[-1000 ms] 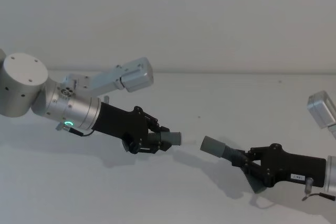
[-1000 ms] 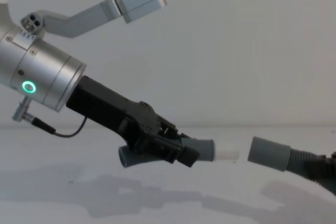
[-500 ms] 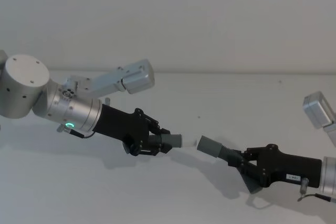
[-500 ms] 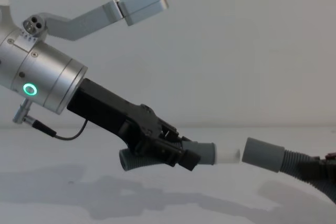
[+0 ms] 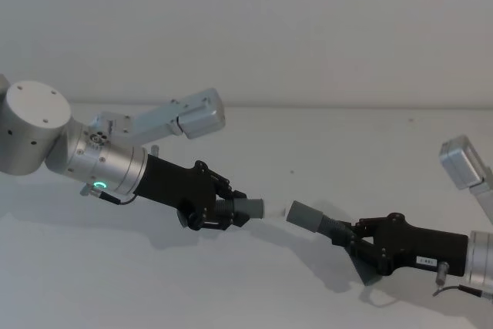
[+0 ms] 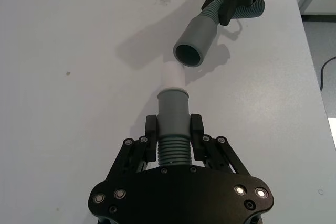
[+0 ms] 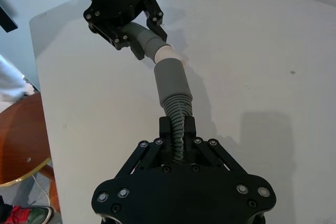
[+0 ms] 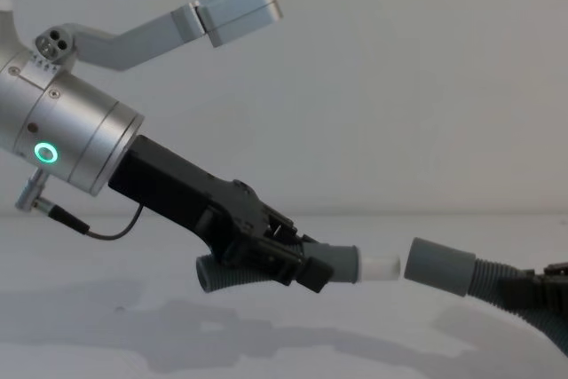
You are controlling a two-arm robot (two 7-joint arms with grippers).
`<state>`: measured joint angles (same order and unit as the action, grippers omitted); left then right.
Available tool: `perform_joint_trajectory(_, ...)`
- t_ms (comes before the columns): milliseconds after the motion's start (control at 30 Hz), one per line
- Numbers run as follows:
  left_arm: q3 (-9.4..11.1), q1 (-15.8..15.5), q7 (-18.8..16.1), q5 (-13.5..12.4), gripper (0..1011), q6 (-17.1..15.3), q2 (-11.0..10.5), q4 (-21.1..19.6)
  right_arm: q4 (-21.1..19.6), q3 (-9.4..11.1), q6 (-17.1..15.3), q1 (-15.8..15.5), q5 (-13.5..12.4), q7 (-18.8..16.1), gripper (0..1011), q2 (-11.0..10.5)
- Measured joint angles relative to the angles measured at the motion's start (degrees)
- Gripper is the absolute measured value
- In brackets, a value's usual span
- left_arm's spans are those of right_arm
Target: Use both hands to pick up one end of the pipe from the table, align the ends, and insert them.
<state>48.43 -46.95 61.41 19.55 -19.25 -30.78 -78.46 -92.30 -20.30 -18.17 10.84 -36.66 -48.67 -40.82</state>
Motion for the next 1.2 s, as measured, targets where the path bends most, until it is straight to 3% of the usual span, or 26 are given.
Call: perform_joint_trajectory(1200, 1.50, -0.73, 0.21, 2.18, 352, 0.84, -0.08, 1.04, 0.83, -2.83, -0.79, 1.28, -0.87, 1.14, 124, -0.22)
